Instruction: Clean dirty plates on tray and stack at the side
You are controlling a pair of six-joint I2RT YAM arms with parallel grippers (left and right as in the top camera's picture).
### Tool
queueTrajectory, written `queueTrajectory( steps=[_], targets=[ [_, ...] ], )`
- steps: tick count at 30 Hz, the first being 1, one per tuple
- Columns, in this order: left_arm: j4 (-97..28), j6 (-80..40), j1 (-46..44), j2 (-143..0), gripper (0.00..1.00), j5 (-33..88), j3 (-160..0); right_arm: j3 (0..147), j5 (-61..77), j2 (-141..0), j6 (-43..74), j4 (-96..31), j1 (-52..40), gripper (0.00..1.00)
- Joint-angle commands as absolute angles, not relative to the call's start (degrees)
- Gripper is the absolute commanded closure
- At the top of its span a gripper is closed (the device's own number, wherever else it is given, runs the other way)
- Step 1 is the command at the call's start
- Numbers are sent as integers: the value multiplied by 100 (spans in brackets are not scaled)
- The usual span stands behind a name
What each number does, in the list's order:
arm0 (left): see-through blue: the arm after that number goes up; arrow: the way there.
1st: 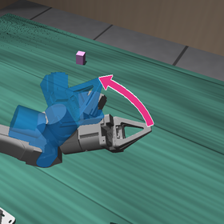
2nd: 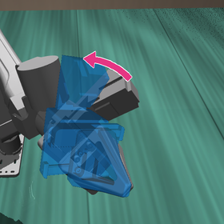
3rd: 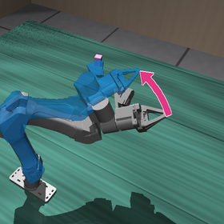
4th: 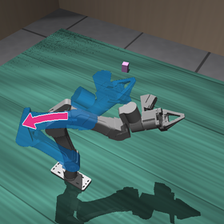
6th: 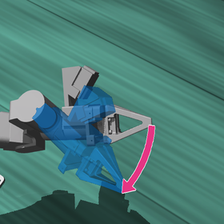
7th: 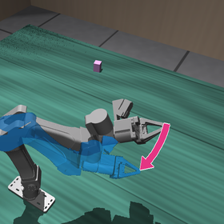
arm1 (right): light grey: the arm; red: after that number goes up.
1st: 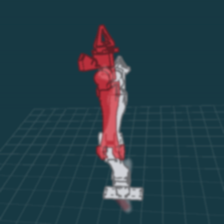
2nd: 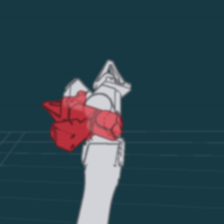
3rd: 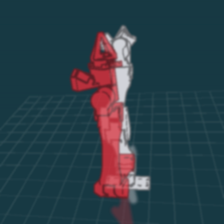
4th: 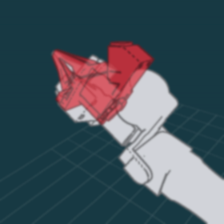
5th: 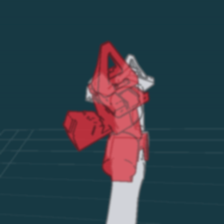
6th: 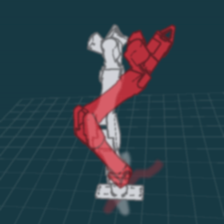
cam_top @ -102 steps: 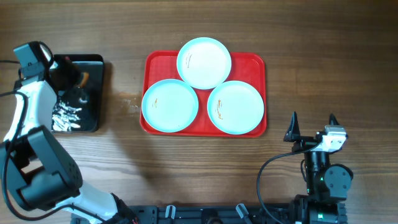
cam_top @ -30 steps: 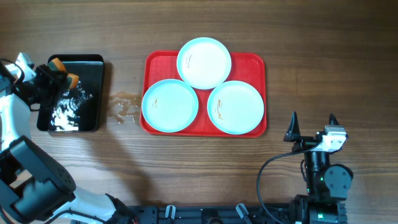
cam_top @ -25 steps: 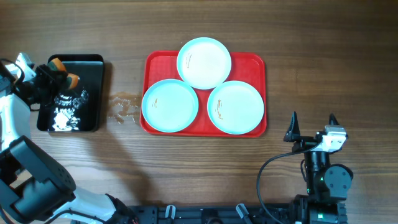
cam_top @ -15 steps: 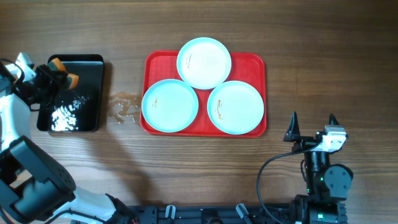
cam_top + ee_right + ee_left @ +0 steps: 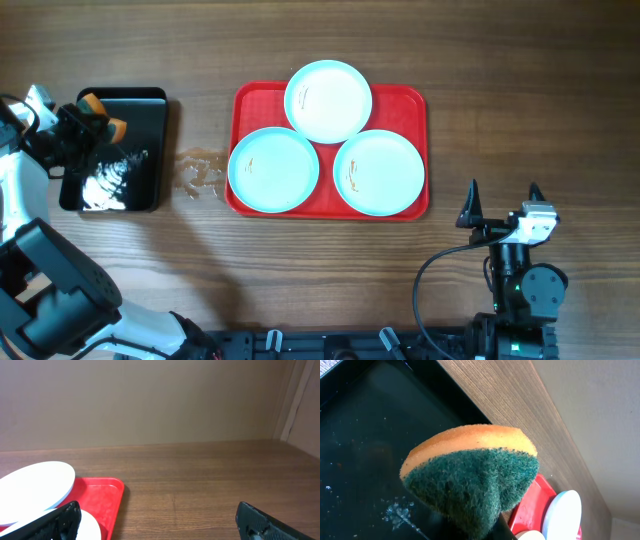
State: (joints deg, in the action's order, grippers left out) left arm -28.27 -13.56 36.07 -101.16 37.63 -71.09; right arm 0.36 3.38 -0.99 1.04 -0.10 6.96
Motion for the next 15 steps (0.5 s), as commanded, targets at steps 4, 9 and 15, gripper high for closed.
queueTrajectory(
  steps=[4, 9, 15],
  targets=[
    [-2812, -1210, 3612, -10020, 96, 3894, -7194, 30, 338, -54, 152, 5, 725, 0],
    [-2814, -1190, 3612, -10020, 96, 3894, -7194, 30, 338, -54, 156, 5, 727, 0],
    [-2814, -1063, 3612, -10020, 96, 3861, -7194, 30, 338, -54, 152, 5, 725, 0]
  ],
)
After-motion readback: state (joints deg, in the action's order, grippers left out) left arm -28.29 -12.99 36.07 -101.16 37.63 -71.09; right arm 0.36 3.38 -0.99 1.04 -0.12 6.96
